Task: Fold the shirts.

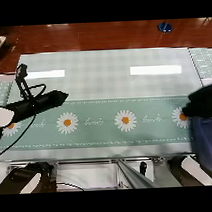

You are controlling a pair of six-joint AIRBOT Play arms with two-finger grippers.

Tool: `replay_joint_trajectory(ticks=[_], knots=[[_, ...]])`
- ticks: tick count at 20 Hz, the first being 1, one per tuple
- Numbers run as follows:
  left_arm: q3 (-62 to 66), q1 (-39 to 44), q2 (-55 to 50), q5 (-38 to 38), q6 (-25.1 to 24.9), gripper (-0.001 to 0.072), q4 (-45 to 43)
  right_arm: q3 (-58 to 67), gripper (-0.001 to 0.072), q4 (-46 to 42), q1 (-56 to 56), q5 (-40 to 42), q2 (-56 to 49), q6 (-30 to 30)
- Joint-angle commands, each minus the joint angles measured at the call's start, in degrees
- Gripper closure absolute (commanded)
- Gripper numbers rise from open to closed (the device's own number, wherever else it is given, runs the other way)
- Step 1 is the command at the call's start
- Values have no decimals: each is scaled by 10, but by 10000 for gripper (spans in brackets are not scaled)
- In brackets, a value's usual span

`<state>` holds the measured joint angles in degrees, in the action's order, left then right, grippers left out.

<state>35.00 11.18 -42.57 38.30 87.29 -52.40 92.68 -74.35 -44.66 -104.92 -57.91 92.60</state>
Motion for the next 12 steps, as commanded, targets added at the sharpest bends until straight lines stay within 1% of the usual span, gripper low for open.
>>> replay_joint_trajectory(ticks=[1, 4, 5, 8, 9, 10, 11, 12], knots=[[0, 0, 0, -46, 0, 683, -1, -150, 685, -156, -70, -14, 92, -2], [0, 0, 0, -101, 0, 683, -1, -280, 685, -300, -122, -14, 165, 23], [0, 0, 0, -111, 0, 683, -1, -325, 685, -332, -131, -14, 192, 37], [0, 0, 0, -113, 0, 684, -1, -457, 685, -357, -131, 10, 252, 38], [0, 0, 0, -113, -1, 683, -1, -487, 667, -368, -131, 18, 258, 44], [0, 0, 0, -113, -6, 683, -1, -507, 476, -372, -131, 25, 256, 51], [0, 0, 0, -113, -12, 684, -1, -515, 302, -365, -130, 30, 247, 49], [0, -1, -1, -118, -13, 684, -1, -511, 301, -369, -125, 34, 236, 49]])
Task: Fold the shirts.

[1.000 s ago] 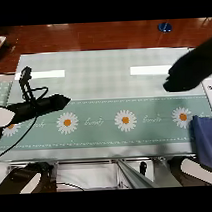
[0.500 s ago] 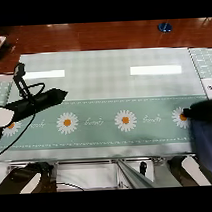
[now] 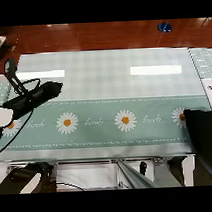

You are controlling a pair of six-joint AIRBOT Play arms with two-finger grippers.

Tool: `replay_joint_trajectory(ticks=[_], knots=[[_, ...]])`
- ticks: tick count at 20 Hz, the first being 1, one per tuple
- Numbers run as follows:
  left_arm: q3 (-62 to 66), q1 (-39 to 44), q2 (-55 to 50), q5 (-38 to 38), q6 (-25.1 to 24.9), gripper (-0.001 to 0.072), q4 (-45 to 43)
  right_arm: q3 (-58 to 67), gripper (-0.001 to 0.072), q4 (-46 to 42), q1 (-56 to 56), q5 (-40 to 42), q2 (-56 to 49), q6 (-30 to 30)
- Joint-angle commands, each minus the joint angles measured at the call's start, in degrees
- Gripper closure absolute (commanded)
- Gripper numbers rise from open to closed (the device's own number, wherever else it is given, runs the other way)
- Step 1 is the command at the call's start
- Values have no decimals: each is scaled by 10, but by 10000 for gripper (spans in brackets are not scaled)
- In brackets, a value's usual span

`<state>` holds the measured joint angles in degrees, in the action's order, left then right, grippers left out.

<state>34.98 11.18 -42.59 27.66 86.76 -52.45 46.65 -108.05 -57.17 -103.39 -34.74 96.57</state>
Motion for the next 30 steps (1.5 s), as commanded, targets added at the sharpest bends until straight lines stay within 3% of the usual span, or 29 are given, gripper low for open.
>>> replay_joint_trajectory(ticks=[1, 3, 6, 7, 8, 10, 12, 14, 16, 18, 20, 30], knots=[[2, -2, 0, -23, -8, 684, -1, -42, 301, -37, 8, 22, -6, 8], [23, -12, -9, -35, -26, 684, -1, 8, 302, -44, 24, 34, -33, 8], [133, -55, -56, 31, -63, 684, 0, 154, 329, -3, 50, 63, -104, 9], [183, -69, -76, 63, -71, 684, 0, 210, 455, 37, 70, 76, -132, 9], [245, -82, -101, 108, -81, 684, 0, 270, 646, 113, 96, 97, -162, 0], [378, -94, -154, 229, -96, 684, 0, 345, 686, 310, 175, 174, -206, -18], [484, -81, -197, 329, -105, 684, 0, 366, 686, 417, 312, 288, -232, -20], [513, -44, -217, 372, -132, 684, -13, 366, 686, 383, 485, 364, -263, -30], [471, 8, -224, 360, -119, 684, -94, 363, 685, 273, 635, 365, -317, -20], [387, 38, -233, 305, -31, 684, -235, 351, 686, 148, 708, 349, -383, 42], [314, 23, -246, 276, 46, 684, -307, 337, 686, 114, 711, 326, -439, 64], [289, -1, -264, 271, 48, 684, -301, 315, 686, 119, 700, 316, -488, 71]])
